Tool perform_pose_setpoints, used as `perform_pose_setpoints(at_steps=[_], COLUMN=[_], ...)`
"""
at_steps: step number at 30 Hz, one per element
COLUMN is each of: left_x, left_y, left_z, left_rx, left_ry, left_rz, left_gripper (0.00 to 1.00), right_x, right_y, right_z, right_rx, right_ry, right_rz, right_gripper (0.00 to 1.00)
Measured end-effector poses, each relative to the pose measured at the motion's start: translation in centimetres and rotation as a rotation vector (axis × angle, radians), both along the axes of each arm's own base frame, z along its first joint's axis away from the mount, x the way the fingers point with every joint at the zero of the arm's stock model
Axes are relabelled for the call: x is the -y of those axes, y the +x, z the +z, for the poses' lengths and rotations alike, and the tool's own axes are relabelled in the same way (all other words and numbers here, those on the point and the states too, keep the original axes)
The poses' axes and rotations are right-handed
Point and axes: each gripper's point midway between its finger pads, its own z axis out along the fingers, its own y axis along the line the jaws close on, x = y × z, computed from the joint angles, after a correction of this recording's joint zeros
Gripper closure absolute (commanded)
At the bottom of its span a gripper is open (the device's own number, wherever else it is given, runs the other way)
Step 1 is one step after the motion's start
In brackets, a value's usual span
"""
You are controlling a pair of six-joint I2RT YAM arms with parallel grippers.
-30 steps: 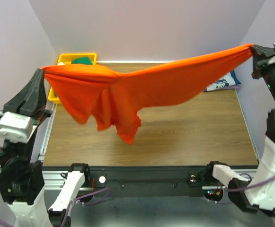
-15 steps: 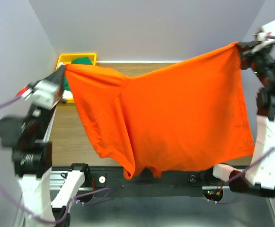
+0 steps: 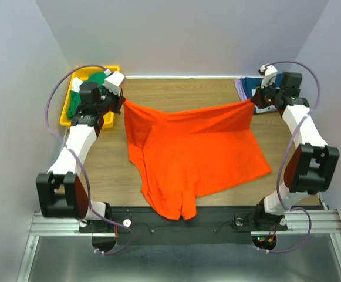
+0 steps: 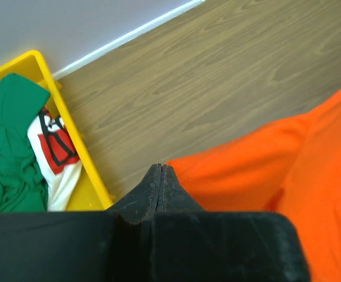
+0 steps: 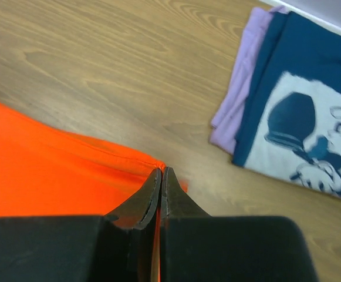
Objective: Fold and stack the t-shirts
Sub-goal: Flatten the tshirt out
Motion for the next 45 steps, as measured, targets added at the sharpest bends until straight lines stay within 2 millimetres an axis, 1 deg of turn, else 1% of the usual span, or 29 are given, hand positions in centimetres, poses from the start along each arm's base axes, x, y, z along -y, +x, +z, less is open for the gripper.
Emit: perform_pose_setpoints(at_steps=[3, 5, 6, 7, 8, 10, 12, 15, 18, 20, 22, 24, 25, 26, 27, 29, 30, 31, 32, 34, 35, 37, 39, 40, 41, 42, 43, 44, 45], left_x=[0.1, 0.1, 0.1, 0.0, 0.0, -0.1, -0.1, -0.2, 0.2, 0.5, 0.8, 1.0, 1.3, 1.4, 1.8, 3.1, 3.9, 4.8, 5.8, 7.9, 8.7, 10.1, 10.5, 10.6, 10.6, 10.7, 10.7, 10.7, 10.7], left_y=[3.9, 6.8, 8.0, 9.2, 9.8, 11.8, 13.1, 14.5, 14.4, 14.1, 12.7, 10.7, 8.7, 7.8, 6.0, 2.8, 1.5, 0.2, -1.2, -3.4, -4.4, -6.3, -8.4, -9.5, -10.8, -11.4, -12.0, -12.4, -12.6], left_z=[-0.6, -1.5, -1.8, -2.4, -2.7, -3.9, -5.0, -6.0, -6.2, -5.6, -4.9, -3.7, -2.9, -2.2, -0.8, 1.4, 2.1, 2.6, 2.6, 1.3, 0.0, -3.6, -7.8, -9.8, -12.1, -13.1, -14.0, -15.0, -15.4], left_rx=[0.006, 0.001, 0.004, -0.004, -0.006, -0.018, -0.030, -0.042, -0.051, -0.044, -0.043, -0.037, -0.039, -0.027, -0.005, 0.039, 0.056, 0.072, 0.073, 0.043, 0.014, -0.073, -0.183, -0.238, -0.307, -0.341, -0.376, -0.412, -0.428], left_ry=[0.000, 0.004, 0.005, 0.009, 0.009, 0.015, 0.020, 0.024, 0.022, 0.018, 0.015, 0.012, 0.011, 0.010, 0.012, 0.016, 0.018, 0.022, 0.028, 0.047, 0.062, 0.096, 0.140, 0.163, 0.194, 0.209, 0.224, 0.239, 0.241], left_rz=[0.004, 0.014, 0.017, 0.024, 0.027, 0.039, 0.049, 0.064, 0.060, 0.058, 0.053, 0.047, 0.037, 0.033, 0.021, -0.019, -0.041, -0.069, -0.101, -0.164, -0.193, -0.243, -0.282, -0.300, -0.323, -0.336, -0.347, -0.361, -0.366], left_gripper=[1.00, 1.00, 1.00, 1.00, 1.00, 1.00, 1.00, 1.00, 1.00, 1.00, 1.00, 1.00, 1.00, 1.00, 1.00, 1.00, 1.00, 1.00, 1.00, 1.00, 1.00, 1.00, 1.00, 1.00, 0.91, 0.83, 0.77, 0.63, 0.53], right_x=[-0.5, -0.5, -0.3, -0.2, 0.0, 0.3, 0.4, 0.7, 1.0, 1.1, 1.2, 1.2, 1.2, 1.2, 1.3, 1.3, 1.3, 1.3, 1.3, 1.3, 1.2, 1.1, 1.0, 1.0, 1.0, 1.1, 1.1, 1.2, 1.4], right_y=[2.7, 5.4, 6.4, 6.9, 8.0, 9.3, 10.2, 11.8, 12.6, 12.8, 13.1, 13.6, 13.8, 14.1, 14.3, 14.7, 14.8, 14.7, 14.6, 13.8, 13.1, 11.7, 9.7, 9.2, 8.0, 7.4, 6.7, 6.3, 6.2], right_z=[-2.0, -3.7, -4.7, -5.2, -6.1, -7.4, -8.2, -8.5, -8.5, -8.3, -7.7, -6.7, -6.2, -5.5, -5.0, -4.3, -4.2, -4.4, -4.7, -5.8, -6.7, -8.1, -9.6, -9.8, -10.4, -10.6, -10.9, -11.1, -11.1], right_rx=[-0.017, -0.021, -0.032, -0.037, -0.047, -0.056, -0.063, -0.048, -0.040, -0.034, -0.017, 0.005, 0.018, 0.033, 0.047, 0.071, 0.078, 0.077, 0.075, 0.053, 0.033, -0.002, -0.040, -0.046, -0.059, -0.064, -0.076, -0.084, -0.085], right_ry=[0.006, 0.008, 0.008, 0.008, 0.008, 0.007, 0.008, 0.005, -0.003, -0.008, -0.012, -0.016, -0.017, -0.018, -0.019, -0.024, -0.029, -0.033, -0.038, -0.052, -0.060, -0.073, -0.099, -0.108, -0.129, -0.142, -0.151, -0.165, -0.179], right_rz=[0.016, 0.020, 0.016, 0.013, 0.009, 0.003, 0.002, -0.004, -0.014, -0.018, -0.018, -0.017, -0.017, -0.016, -0.016, -0.012, -0.009, -0.007, -0.002, 0.010, 0.019, 0.034, 0.057, 0.063, 0.077, 0.082, 0.088, 0.088, 0.087], right_gripper=[0.99, 1.00, 0.99, 0.99, 0.99, 0.99, 0.99, 0.99, 0.99, 0.99, 1.00, 0.99, 0.99, 0.99, 0.99, 0.99, 0.99, 1.00, 0.99, 0.99, 0.99, 1.00, 0.99, 0.99, 1.00, 0.98, 0.91, 0.76, 0.67])
